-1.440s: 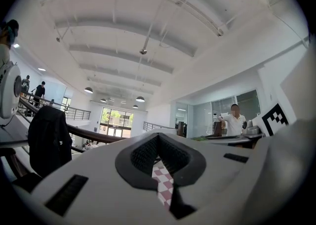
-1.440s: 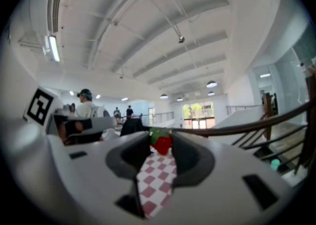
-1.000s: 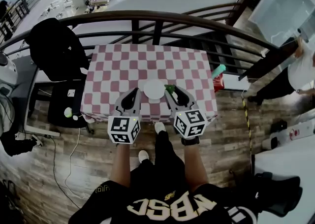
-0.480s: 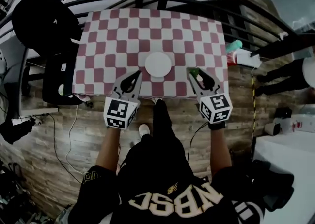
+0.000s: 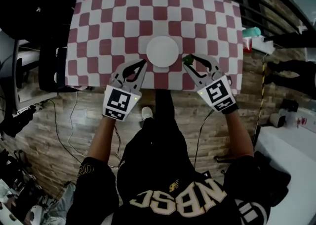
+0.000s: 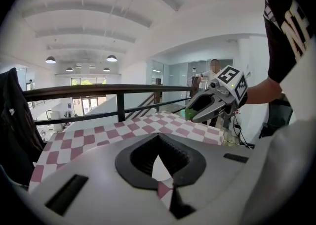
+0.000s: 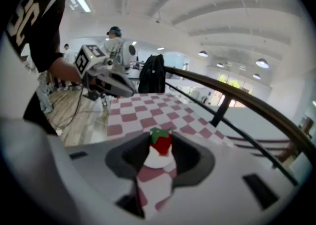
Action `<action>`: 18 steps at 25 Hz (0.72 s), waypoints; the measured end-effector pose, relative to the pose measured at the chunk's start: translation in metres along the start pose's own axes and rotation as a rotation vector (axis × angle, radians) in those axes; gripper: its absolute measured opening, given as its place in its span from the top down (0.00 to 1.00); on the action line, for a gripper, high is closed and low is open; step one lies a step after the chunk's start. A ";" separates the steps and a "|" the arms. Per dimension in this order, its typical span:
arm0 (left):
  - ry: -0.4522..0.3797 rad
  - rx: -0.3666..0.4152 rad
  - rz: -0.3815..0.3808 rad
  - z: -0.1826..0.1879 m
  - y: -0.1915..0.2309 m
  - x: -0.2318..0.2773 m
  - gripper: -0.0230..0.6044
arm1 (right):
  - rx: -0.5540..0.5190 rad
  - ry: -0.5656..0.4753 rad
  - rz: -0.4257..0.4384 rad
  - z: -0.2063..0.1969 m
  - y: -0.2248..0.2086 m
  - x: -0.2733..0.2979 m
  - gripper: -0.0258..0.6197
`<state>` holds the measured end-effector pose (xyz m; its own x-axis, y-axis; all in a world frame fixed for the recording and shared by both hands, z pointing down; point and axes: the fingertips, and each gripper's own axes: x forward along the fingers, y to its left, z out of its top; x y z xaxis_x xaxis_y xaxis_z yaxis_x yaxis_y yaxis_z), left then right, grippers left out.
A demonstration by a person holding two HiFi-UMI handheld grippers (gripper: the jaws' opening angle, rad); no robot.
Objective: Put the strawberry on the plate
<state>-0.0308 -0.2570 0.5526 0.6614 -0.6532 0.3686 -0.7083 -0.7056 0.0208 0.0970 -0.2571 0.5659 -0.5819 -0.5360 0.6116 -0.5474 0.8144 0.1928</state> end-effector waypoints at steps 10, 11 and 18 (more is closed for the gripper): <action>0.089 -0.020 -0.045 -0.059 0.007 0.042 0.94 | -0.158 0.097 0.179 -0.038 0.017 0.100 0.74; 0.093 -0.031 -0.047 -0.064 0.008 0.046 0.94 | -0.156 0.101 0.188 -0.042 0.019 0.109 0.74; 0.106 -0.090 -0.049 -0.084 0.010 0.066 0.94 | -0.134 0.149 0.243 -0.068 0.033 0.155 0.74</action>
<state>-0.0145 -0.2842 0.6555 0.6694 -0.5826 0.4610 -0.6982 -0.7054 0.1223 0.0294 -0.2980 0.7191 -0.5859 -0.2912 0.7562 -0.3133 0.9420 0.1201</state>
